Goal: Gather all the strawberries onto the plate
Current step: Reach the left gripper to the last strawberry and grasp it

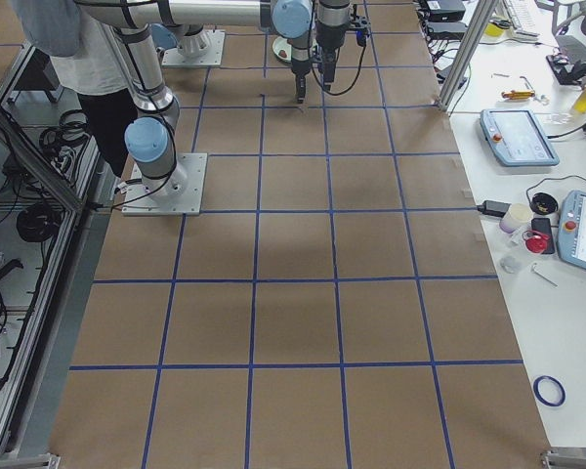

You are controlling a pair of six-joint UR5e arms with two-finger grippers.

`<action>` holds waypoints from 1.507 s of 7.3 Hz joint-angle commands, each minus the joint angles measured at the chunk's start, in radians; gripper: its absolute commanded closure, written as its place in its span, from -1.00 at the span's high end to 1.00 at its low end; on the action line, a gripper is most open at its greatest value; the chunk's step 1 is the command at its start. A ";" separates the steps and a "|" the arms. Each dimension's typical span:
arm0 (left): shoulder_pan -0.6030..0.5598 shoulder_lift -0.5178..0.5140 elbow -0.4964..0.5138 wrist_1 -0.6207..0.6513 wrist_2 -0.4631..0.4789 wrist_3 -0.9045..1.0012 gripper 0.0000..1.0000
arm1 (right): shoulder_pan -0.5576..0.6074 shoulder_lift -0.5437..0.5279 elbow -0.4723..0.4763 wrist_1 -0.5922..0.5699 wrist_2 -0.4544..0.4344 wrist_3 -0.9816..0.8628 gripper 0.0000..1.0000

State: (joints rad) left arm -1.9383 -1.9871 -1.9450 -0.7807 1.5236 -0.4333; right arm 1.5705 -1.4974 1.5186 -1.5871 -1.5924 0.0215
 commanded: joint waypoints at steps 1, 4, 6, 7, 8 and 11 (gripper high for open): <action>0.001 0.011 0.005 -0.002 0.020 0.049 -1.00 | -0.001 0.006 0.000 -0.001 0.002 0.000 1.00; 0.130 0.083 0.009 -0.073 0.113 0.262 -1.00 | -0.001 0.006 -0.002 -0.001 0.002 0.000 1.00; 0.336 0.164 0.003 -0.199 0.115 0.559 -0.96 | -0.001 0.006 -0.011 -0.001 0.002 -0.001 1.00; 0.419 0.204 -0.015 -0.266 0.125 0.684 -0.97 | -0.001 0.005 -0.008 -0.001 0.002 0.000 1.00; 0.486 0.224 -0.072 -0.265 0.127 0.800 -0.96 | -0.001 0.005 -0.012 -0.001 0.002 0.000 1.00; 0.535 0.254 -0.118 -0.252 0.122 0.823 1.00 | -0.001 0.005 -0.012 -0.001 0.002 0.000 1.00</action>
State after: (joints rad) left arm -1.4113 -1.7544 -2.0619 -1.0380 1.6474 0.3999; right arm 1.5692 -1.4925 1.5066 -1.5877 -1.5907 0.0214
